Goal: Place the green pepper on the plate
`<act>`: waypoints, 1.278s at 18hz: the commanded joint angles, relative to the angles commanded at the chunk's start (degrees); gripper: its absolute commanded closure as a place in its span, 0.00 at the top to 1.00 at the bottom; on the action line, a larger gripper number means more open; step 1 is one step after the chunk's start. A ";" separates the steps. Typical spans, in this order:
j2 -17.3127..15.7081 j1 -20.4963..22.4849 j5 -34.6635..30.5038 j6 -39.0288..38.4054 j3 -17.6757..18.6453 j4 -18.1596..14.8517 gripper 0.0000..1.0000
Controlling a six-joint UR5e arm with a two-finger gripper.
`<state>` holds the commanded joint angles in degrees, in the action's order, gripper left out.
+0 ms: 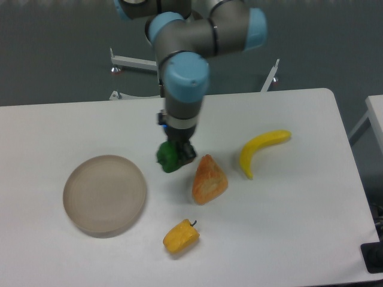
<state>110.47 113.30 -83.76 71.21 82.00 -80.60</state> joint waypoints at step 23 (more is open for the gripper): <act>5.64 -5.56 -1.84 -9.51 -0.96 14.07 1.00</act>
<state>116.11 107.75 -85.60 61.70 81.04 -66.53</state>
